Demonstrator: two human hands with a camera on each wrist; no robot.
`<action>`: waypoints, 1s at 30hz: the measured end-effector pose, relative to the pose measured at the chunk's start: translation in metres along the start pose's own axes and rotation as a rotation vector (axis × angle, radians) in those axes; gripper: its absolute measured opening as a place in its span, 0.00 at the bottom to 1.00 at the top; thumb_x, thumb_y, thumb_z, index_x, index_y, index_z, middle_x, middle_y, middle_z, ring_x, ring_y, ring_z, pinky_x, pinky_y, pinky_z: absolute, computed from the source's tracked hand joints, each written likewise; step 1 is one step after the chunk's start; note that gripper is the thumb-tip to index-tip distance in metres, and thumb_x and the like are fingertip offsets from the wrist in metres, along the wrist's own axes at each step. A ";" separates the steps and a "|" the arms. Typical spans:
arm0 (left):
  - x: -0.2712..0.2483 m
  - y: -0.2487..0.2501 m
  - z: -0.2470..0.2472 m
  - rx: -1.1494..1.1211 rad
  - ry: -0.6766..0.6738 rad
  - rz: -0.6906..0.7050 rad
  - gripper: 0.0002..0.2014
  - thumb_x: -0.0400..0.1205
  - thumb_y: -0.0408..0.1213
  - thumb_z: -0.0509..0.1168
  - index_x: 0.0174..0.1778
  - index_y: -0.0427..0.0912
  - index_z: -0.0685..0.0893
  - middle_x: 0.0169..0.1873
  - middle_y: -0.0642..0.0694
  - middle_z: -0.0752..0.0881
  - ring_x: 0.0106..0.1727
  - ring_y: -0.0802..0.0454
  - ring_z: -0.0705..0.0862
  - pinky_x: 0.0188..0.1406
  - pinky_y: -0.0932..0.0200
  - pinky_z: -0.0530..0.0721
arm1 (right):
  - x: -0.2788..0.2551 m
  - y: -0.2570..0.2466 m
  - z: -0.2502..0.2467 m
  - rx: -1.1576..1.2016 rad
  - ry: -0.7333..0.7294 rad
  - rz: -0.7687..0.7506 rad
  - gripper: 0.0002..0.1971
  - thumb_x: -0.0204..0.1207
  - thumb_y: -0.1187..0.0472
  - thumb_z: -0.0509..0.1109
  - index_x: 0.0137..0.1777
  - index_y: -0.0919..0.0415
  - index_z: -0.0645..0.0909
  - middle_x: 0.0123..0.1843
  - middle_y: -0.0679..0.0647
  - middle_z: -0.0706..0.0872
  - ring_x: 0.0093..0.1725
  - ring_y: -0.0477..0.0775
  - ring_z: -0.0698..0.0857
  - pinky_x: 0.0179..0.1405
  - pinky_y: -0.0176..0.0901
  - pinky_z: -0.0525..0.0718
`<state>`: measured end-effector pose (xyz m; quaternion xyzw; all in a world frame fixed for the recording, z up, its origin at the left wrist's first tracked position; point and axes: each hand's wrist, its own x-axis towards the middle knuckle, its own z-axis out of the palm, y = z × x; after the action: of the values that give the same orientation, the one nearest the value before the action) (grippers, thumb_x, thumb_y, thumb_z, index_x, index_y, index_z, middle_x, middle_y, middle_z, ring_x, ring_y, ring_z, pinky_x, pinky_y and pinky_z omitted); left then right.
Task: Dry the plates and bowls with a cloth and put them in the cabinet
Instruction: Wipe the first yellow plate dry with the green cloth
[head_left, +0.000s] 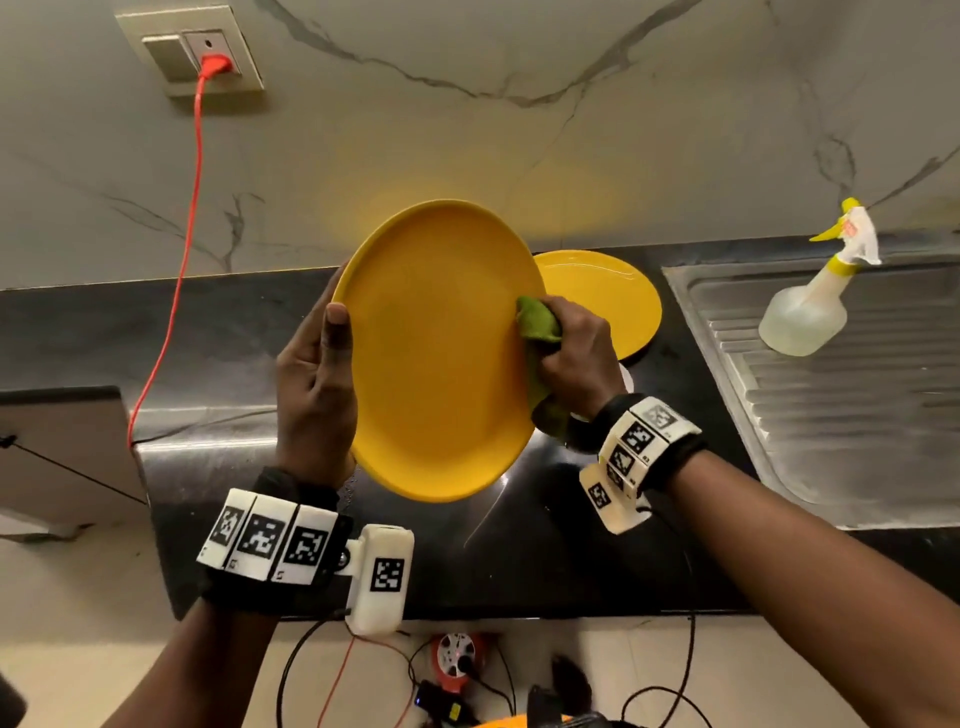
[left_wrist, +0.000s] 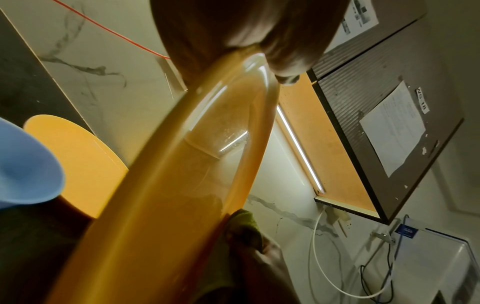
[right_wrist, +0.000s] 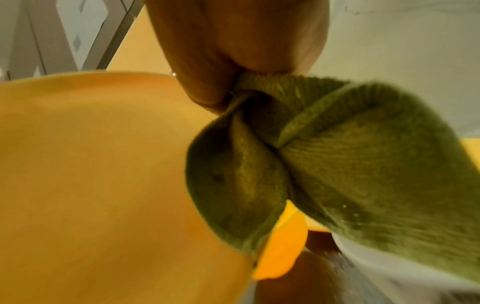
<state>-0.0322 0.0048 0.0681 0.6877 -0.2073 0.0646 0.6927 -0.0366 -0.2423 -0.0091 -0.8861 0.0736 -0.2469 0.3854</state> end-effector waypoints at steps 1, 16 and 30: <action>0.002 0.001 0.003 -0.001 0.000 -0.001 0.32 0.82 0.65 0.59 0.78 0.51 0.72 0.71 0.41 0.82 0.68 0.46 0.84 0.59 0.51 0.87 | 0.008 -0.002 -0.004 0.014 0.028 -0.003 0.24 0.70 0.74 0.71 0.67 0.64 0.82 0.58 0.63 0.88 0.56 0.62 0.85 0.55 0.46 0.81; 0.008 0.000 0.049 -0.033 -0.016 -0.087 0.20 0.87 0.46 0.50 0.74 0.49 0.75 0.59 0.53 0.89 0.63 0.48 0.87 0.58 0.52 0.86 | 0.031 -0.037 -0.022 0.186 -0.042 -0.406 0.23 0.75 0.61 0.76 0.70 0.64 0.82 0.66 0.62 0.84 0.65 0.53 0.81 0.68 0.33 0.76; 0.007 -0.002 0.022 -0.100 -0.046 -0.077 0.17 0.91 0.41 0.49 0.73 0.52 0.76 0.64 0.55 0.87 0.68 0.51 0.84 0.62 0.54 0.85 | 0.009 -0.070 -0.002 0.137 -0.045 -0.254 0.29 0.73 0.67 0.72 0.76 0.64 0.76 0.72 0.62 0.79 0.72 0.59 0.77 0.74 0.52 0.75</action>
<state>-0.0292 -0.0183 0.0682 0.6611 -0.1994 0.0117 0.7232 -0.0345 -0.1979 0.0461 -0.8651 -0.0647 -0.2781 0.4124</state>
